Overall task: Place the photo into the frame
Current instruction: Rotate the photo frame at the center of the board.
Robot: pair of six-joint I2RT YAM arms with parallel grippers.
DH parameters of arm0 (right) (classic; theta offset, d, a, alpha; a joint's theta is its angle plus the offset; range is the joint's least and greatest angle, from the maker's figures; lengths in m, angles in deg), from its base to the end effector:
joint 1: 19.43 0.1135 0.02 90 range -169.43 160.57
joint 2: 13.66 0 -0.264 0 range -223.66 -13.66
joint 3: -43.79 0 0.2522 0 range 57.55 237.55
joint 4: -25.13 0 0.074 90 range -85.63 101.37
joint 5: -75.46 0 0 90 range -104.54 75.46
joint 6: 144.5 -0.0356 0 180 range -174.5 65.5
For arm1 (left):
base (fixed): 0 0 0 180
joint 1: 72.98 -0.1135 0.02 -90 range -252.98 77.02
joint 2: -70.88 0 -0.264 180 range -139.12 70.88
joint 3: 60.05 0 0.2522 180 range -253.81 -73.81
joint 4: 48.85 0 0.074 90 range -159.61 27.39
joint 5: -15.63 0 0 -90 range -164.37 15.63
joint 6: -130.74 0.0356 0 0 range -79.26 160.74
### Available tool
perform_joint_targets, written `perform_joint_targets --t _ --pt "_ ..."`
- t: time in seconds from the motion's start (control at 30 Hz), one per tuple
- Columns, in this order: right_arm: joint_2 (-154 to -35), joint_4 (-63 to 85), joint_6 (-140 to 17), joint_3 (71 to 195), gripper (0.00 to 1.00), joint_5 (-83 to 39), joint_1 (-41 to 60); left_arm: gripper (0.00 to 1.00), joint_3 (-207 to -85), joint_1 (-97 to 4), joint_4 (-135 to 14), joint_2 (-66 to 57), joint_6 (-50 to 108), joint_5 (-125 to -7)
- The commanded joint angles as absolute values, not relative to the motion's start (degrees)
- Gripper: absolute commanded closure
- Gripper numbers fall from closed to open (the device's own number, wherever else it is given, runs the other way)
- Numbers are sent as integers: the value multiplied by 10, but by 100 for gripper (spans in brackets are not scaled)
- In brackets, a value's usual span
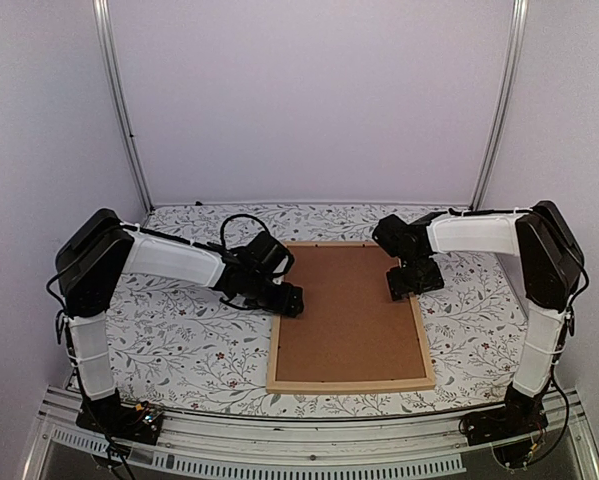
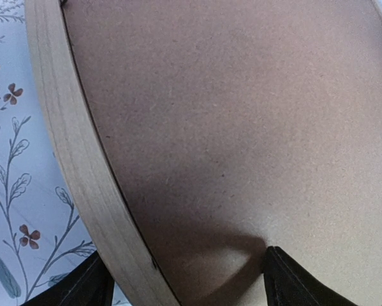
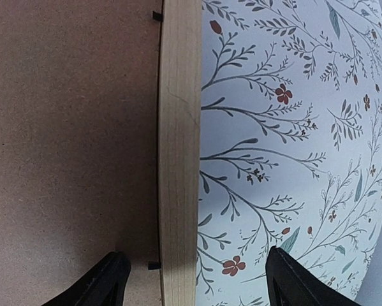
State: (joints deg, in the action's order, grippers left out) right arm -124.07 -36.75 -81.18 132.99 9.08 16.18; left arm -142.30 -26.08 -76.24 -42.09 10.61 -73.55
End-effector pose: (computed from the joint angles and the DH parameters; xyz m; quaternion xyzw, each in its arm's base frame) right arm 0.3010 0.1980 0.1638 -0.0638 0.9750 -0.1443 0.1561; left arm 0.2714 -0.2908 0.1347 0.1422 0.9509 -0.1764 0.2107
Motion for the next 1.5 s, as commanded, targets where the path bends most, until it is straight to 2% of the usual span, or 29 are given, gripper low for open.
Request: perform_joint_targets --t 0.0,0.17,0.4,0.73,1.07,1.47 --pt "-1314 -340 -824 1301 21 7 187 19 -1424 -238 -761 -448 109 -718" --pt "-1279 -320 -812 1299 21 -13 185 19 -1417 -238 -764 -428 111 -740" --pt "-1169 -261 -770 1266 20 -99 158 17 -1409 -240 -771 -375 116 -784" --pt "-1066 -363 -816 1184 20 -79 133 16 -1409 -242 -791 -358 122 -797" --pt "-935 -390 -877 1084 20 -91 132 16 -1411 -249 -797 -372 129 -797" --pt "-946 -354 -871 1039 20 -103 133 16 -1415 -251 -798 -383 127 -789"
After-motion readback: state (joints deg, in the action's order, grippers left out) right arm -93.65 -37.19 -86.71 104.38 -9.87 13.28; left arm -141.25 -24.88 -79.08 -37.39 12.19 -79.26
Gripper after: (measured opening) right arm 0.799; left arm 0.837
